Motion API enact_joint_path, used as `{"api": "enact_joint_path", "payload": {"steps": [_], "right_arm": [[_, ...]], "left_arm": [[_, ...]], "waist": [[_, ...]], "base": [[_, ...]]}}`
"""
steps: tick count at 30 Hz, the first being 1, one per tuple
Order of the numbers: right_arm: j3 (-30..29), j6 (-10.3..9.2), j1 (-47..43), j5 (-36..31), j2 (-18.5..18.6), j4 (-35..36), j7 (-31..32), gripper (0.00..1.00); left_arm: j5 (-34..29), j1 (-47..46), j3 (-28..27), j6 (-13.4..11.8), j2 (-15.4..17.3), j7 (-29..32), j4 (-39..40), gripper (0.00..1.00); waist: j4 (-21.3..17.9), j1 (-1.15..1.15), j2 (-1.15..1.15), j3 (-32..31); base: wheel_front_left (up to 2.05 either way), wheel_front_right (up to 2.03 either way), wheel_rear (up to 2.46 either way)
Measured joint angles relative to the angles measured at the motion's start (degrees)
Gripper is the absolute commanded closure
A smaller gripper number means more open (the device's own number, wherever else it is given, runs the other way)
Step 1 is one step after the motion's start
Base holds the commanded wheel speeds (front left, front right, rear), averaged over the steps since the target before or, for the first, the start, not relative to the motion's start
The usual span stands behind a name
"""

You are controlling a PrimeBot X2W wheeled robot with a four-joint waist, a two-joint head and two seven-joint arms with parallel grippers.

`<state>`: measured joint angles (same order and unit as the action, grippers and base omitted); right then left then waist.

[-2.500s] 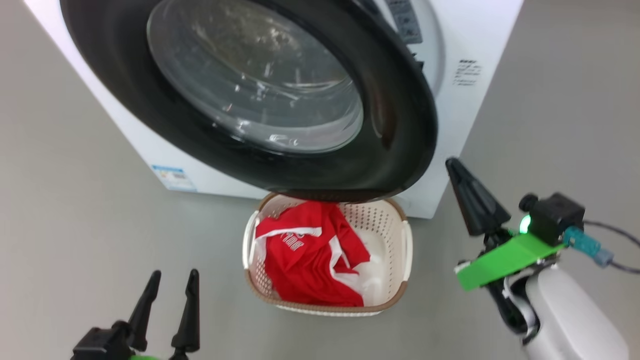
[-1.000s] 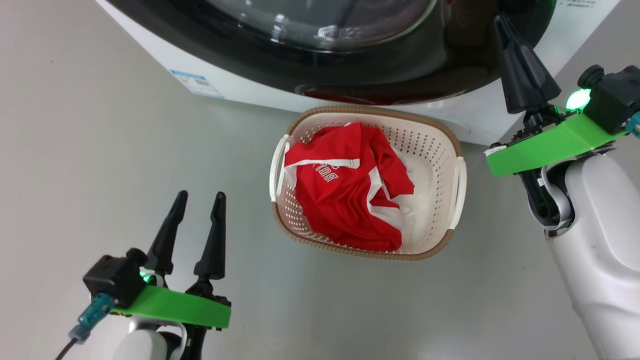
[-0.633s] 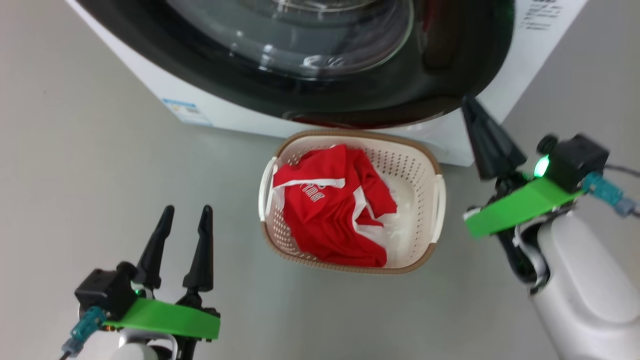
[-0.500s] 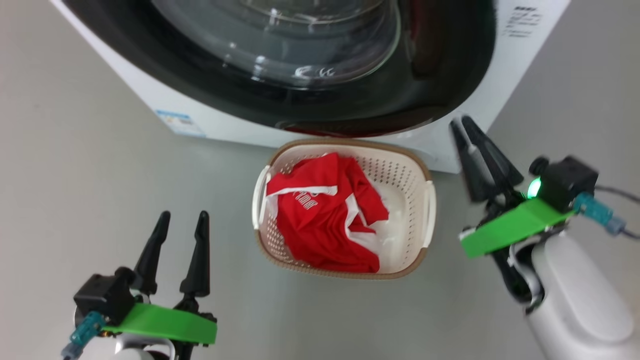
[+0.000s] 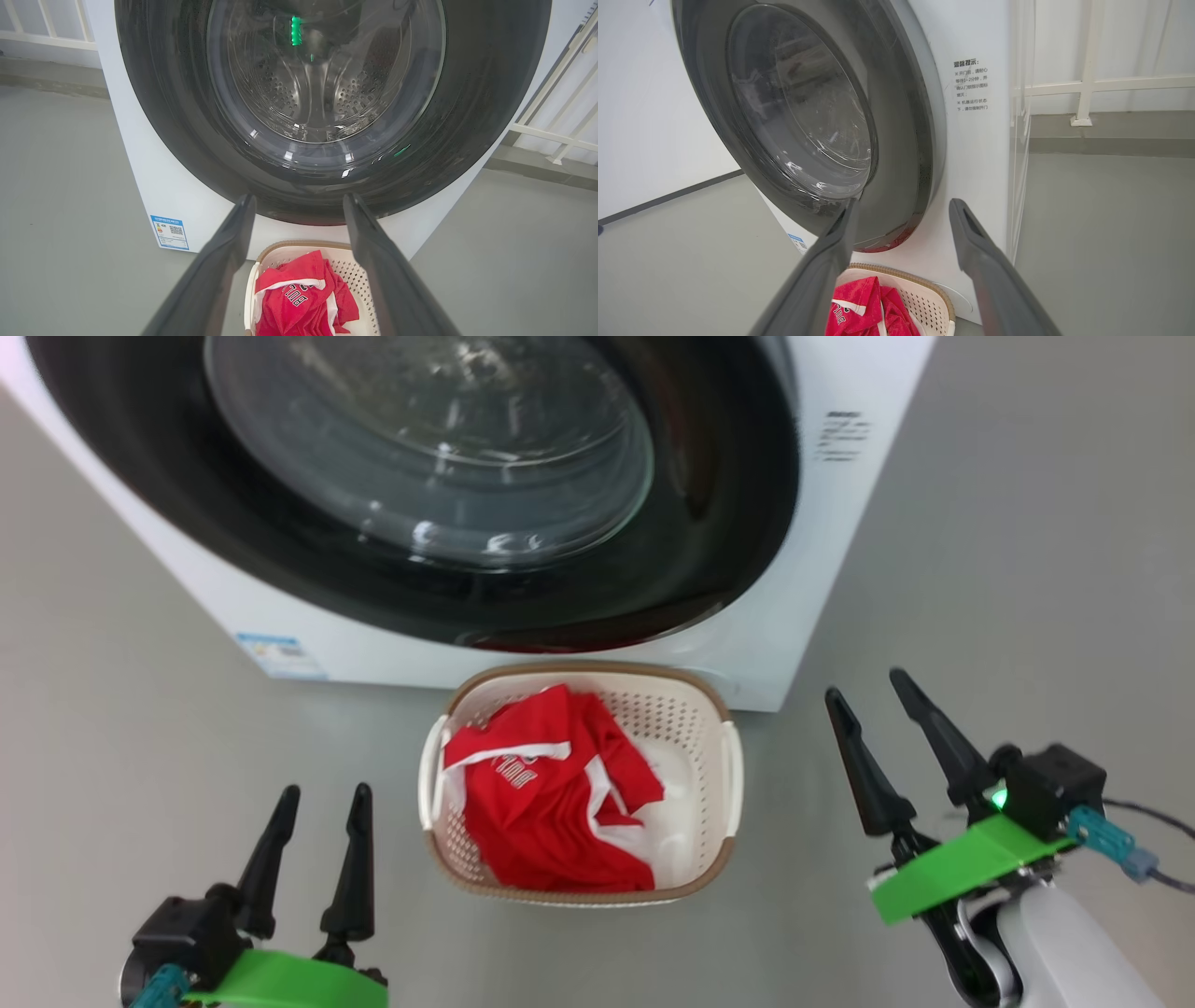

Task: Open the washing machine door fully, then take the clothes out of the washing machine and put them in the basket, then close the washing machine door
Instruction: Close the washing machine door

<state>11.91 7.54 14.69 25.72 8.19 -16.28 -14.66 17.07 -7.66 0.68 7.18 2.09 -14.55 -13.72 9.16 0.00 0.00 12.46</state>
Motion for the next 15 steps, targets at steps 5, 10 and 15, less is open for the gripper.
{"api": "enact_joint_path", "payload": {"steps": [5, 10, 15], "right_arm": [[-2.1, 0.0, -3.8, 0.6, -0.2, 0.7, 0.0, 0.0], [-3.8, 0.0, -7.0, 1.0, -0.3, 1.2, 0.0, 0.0], [-5.5, 0.0, -10.2, 1.0, -0.6, 1.5, 0.0, 0.0]], "left_arm": [[-0.3, 1.2, -0.4, 0.0, 0.5, 0.0, 0.4, 0.0], [-0.3, 2.5, -0.4, 0.0, 1.1, 0.0, 0.6, 0.0], [-0.3, 3.3, -0.5, 0.0, 1.7, 0.0, 0.8, 0.0]], "waist": [[-2.2, 0.0, 0.0, -1.8], [-4.3, 0.0, 0.0, -3.1], [-5.9, 0.0, 0.0, -4.4]], "base": [[0.0, 0.0, 0.0], [0.0, 0.0, 0.0], [0.0, 0.0, 0.0]]}}
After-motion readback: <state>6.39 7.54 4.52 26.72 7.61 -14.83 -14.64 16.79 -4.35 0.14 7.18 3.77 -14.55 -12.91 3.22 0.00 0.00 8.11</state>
